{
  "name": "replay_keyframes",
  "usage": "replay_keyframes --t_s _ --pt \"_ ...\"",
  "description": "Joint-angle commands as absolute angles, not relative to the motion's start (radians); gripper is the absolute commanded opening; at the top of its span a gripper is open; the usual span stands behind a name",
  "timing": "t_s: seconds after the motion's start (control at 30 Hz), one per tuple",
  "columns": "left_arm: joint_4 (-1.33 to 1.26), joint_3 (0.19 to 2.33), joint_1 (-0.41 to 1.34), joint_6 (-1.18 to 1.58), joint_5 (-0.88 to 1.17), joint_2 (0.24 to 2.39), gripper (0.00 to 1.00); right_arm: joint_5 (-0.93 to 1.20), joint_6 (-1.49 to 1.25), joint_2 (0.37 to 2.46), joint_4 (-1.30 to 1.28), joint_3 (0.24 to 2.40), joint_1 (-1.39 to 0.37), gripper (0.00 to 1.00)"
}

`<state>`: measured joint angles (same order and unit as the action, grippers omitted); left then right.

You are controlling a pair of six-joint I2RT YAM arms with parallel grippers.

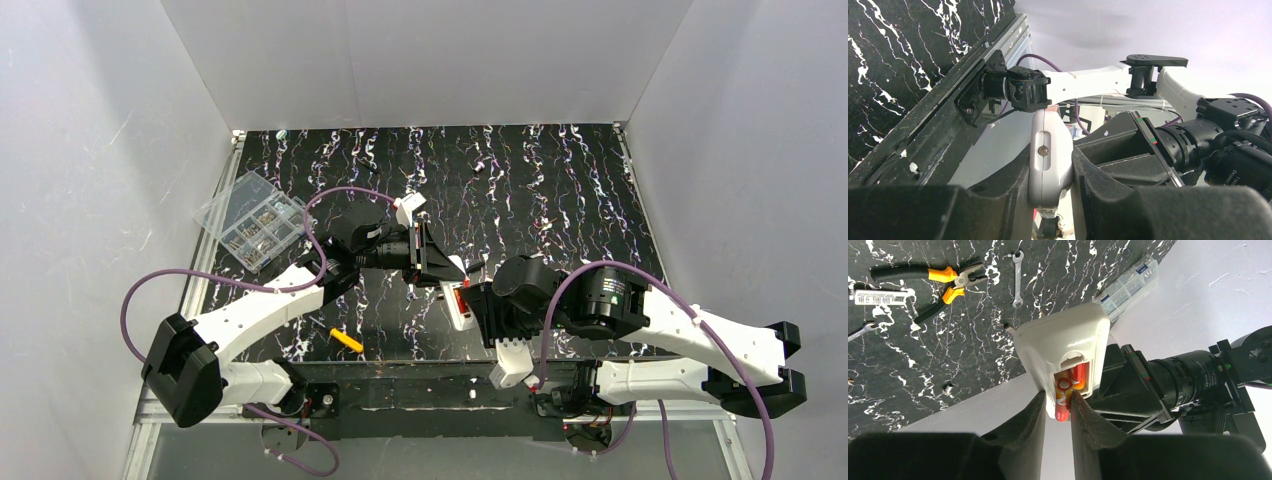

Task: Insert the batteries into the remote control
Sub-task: Load the battery into the remote control.

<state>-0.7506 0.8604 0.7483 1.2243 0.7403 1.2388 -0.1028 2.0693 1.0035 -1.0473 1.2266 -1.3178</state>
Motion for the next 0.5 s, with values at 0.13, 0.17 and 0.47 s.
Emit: replay_keyframes --t_s 0.13,0.17,0.47 --pt "-0.834 0.878 0.752 1.244 0.807 1.216 0.0 -0.12 2.244 1.006 -1.061 1.213 -1.322 0.31" --pt "-0.836 0.878 0.752 1.244 0.806 1.217 0.0 -0.119 2.245 1.006 -1.059 1.213 -1.322 0.31" --pt "-0.847 0.868 0.752 1.25 0.802 1.224 0.0 -0.113 2.243 1.012 -1.054 1.224 -1.335 0.33"
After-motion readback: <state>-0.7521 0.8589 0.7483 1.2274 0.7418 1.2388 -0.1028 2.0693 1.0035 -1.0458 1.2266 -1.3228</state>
